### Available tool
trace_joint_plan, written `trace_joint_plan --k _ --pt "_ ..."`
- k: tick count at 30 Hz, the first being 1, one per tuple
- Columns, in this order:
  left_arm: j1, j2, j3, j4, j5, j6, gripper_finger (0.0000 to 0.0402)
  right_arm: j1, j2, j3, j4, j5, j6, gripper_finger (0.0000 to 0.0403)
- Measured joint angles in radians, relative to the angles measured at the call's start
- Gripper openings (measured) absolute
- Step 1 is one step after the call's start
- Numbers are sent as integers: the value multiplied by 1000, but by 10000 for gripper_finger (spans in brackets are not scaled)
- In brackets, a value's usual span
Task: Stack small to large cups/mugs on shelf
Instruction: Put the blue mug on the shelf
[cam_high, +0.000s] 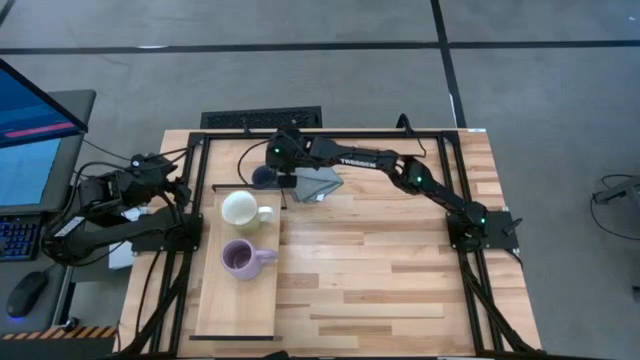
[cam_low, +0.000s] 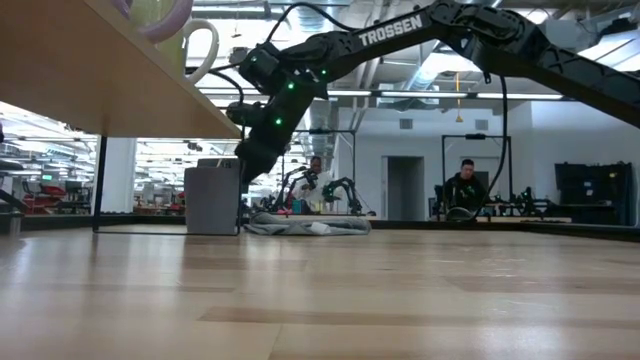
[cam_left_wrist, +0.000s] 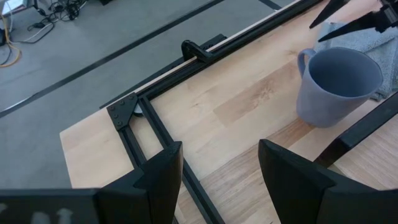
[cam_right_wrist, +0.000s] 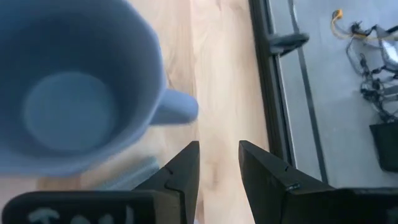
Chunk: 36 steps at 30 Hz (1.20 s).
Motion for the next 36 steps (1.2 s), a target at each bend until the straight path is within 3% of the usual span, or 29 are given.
trace_joint_plan --k 10,20,36 --pt "0 0 0 0 0 0 203 -6 -66 0 -115 4 81 134" --pt "0 0 0 0 5 0 203 -17 -233 -1 -289 3 177 134" --pt "0 0 0 0 18 7 203 83 -626 -1 -614 42 397 134"
